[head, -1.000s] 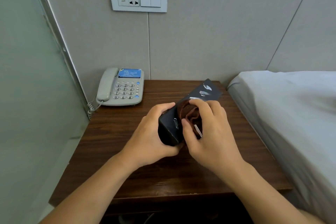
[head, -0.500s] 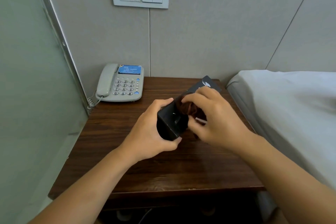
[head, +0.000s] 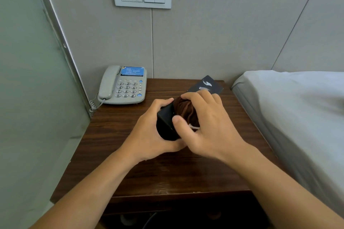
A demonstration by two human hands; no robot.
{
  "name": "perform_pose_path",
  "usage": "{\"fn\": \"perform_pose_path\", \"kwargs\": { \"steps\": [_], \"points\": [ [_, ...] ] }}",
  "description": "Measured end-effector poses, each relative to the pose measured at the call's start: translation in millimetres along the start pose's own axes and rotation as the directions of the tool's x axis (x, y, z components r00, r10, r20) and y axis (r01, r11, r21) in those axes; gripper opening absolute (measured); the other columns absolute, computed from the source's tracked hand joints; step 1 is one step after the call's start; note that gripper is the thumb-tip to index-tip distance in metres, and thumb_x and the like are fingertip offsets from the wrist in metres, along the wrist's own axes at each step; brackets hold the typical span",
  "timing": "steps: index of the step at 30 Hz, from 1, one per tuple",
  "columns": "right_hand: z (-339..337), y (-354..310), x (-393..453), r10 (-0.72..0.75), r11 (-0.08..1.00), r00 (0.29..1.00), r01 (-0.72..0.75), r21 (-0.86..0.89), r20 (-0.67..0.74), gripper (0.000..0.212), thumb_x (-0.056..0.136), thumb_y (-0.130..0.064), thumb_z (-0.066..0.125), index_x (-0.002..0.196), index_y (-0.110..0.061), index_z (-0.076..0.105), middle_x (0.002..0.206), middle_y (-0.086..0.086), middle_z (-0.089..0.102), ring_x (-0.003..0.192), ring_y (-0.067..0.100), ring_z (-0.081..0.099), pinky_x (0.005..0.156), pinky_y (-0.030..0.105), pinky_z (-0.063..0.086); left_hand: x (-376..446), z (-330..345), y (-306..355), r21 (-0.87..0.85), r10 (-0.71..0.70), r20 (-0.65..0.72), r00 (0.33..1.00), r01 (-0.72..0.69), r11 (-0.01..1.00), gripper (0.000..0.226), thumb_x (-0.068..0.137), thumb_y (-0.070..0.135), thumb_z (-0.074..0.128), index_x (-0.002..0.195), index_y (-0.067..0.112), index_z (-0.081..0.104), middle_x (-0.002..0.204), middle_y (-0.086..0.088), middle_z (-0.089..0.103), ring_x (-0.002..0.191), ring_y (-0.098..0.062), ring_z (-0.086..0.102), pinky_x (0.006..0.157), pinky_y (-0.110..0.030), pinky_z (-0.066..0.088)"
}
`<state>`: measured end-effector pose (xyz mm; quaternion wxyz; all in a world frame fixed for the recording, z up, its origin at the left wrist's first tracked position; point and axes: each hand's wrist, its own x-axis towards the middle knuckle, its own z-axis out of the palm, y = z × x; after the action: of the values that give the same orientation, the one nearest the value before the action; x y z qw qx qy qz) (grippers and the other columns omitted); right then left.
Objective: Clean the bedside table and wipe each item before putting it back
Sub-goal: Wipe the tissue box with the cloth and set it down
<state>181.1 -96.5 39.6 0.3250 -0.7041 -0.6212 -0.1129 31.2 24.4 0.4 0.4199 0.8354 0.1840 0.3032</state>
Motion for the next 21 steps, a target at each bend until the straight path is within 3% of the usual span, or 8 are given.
{"fn": "perform_pose_path", "kwargs": {
  "steps": [6,9,13,18,21],
  "points": [
    [5,6,1,0.092,0.996,0.995,-0.092,0.010,-0.033,0.045,0.093,-0.049,0.055,0.126,-0.018,0.058,0.113,-0.003,0.057,0.105,0.018,0.052,0.088,0.030,0.047,0,1,5,0.031,0.001,0.009,1.000,-0.002,1.000,0.098,0.065,0.039,0.098,0.145,0.035,0.043,0.133,0.021,0.058,0.122,0.001,0.059,0.096,-0.019,0.053],
    [-5,5,-1,-0.093,0.996,0.995,0.093,0.007,0.040,0.034,0.090,-0.039,0.058,0.116,-0.017,0.062,0.103,-0.004,0.054,0.095,0.015,0.051,0.079,0.033,0.050,1,1,4,0.031,-0.008,0.032,0.999,0.007,0.999,0.097,0.062,0.036,0.098,0.141,0.042,0.042,0.134,0.020,0.057,0.123,-0.002,0.059,0.098,-0.024,0.052],
    [-22,8,-3,-0.298,0.954,0.931,0.300,0.025,0.209,0.028,0.089,-0.031,0.063,0.113,-0.017,0.066,0.101,-0.002,0.056,0.093,0.019,0.054,0.079,0.033,0.049,0,5,3,0.043,-0.006,0.050,0.999,0.003,0.999,0.097,0.060,0.031,0.097,0.140,0.044,0.043,0.132,0.018,0.057,0.121,-0.005,0.059,0.095,-0.025,0.050],
    [-21,35,27,-0.096,0.991,0.990,0.105,-0.083,0.105,0.025,0.091,-0.031,0.064,0.114,-0.021,0.067,0.100,-0.001,0.056,0.094,0.023,0.055,0.076,0.046,0.053,-1,6,7,0.083,0.020,0.027,0.999,-0.023,0.996,0.093,0.065,0.040,0.096,0.141,0.042,0.042,0.134,0.023,0.053,0.124,0.003,0.054,0.097,-0.013,0.047],
    [-17,21,10,-0.183,0.982,0.977,0.187,-0.034,0.112,0.026,0.090,-0.031,0.064,0.113,-0.022,0.068,0.100,-0.001,0.052,0.092,0.019,0.053,0.075,0.036,0.051,0,5,6,0.061,0.003,0.031,0.999,-0.005,0.998,0.094,0.063,0.035,0.098,0.138,0.044,0.043,0.129,0.023,0.056,0.118,0.003,0.058,0.093,-0.015,0.049]
  ]
}}
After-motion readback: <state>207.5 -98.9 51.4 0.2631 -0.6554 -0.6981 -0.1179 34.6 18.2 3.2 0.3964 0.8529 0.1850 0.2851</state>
